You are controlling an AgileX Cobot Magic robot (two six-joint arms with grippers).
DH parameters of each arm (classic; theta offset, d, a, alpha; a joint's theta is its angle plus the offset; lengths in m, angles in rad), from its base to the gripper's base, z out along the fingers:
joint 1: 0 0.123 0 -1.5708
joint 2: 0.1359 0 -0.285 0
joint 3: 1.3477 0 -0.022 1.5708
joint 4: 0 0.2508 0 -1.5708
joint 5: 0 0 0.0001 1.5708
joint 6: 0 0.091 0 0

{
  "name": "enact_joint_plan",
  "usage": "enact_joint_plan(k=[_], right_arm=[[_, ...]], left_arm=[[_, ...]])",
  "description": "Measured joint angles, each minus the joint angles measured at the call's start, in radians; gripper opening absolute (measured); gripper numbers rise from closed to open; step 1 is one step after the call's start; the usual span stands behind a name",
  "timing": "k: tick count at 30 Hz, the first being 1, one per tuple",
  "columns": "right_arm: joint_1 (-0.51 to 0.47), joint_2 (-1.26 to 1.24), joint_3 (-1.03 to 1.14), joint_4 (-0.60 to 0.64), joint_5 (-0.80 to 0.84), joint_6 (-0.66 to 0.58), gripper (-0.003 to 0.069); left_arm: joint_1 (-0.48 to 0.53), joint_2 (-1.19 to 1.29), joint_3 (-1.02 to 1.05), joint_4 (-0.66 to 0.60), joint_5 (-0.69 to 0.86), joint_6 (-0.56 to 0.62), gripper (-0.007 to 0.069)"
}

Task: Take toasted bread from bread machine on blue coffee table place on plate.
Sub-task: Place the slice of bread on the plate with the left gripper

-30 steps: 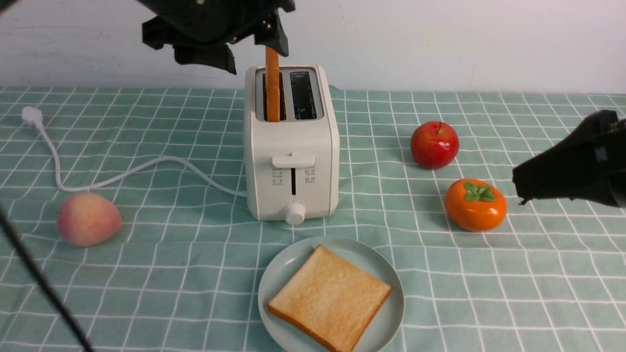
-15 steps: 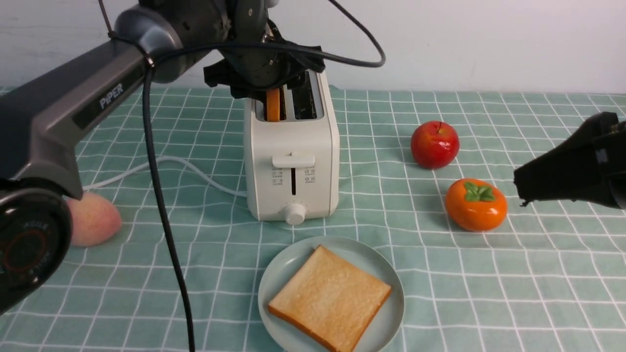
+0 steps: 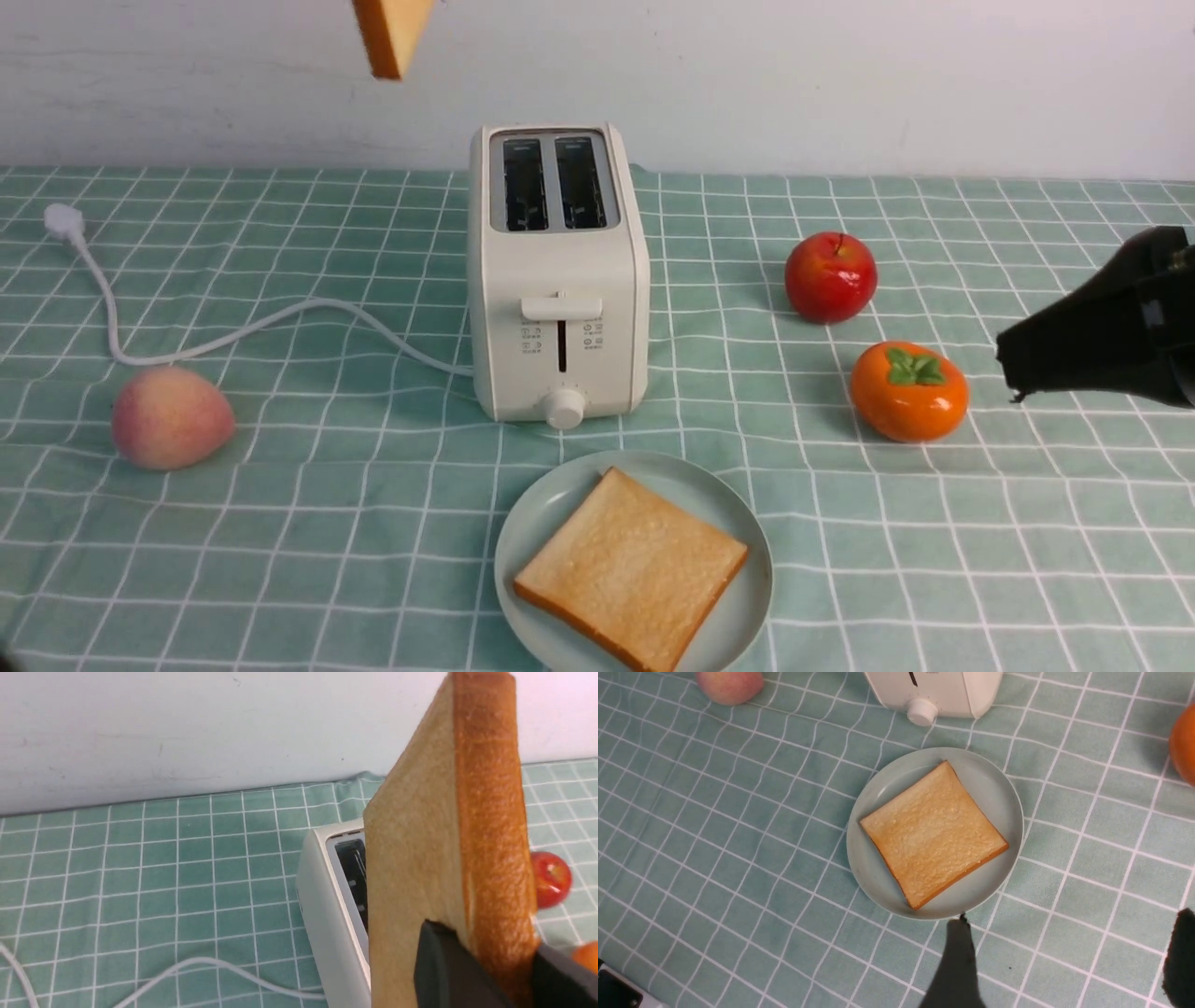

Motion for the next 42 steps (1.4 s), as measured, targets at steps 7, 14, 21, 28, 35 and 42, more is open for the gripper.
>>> enact_joint_plan(k=[7,14,21,28,35,42], right_arm=[[0.000,0.000,0.000,-0.008,0.000,0.000,0.0547],[0.000,0.000,0.000,-0.008,0.007,0.000,0.0547],[0.000,0.000,0.000,-0.009,0.016,0.000,0.0547],[0.000,0.000,0.000,-0.004,0.026,0.000,0.0547],[0.000,0.000,0.000,0.004,0.029,0.000,0.0547],[0.000,-0.003,0.002,-0.060,0.027,0.000,0.0493]], left_arm=[[0.000,-0.193,0.326,-0.564,0.087,0.355,0.0087],[-0.001,-0.147,0.856,-1.001,-0.188,0.613,0.0087],[-0.001,0.013,1.049,-1.141,-0.418,0.632,0.0087],[0.000,0.132,1.052,-1.092,-0.495,0.628,0.0267],[0.000,0.061,0.948,-0.734,-0.551,0.547,0.0633],[0.000,-0.111,0.696,-0.277,-0.339,0.232,0.0603]])
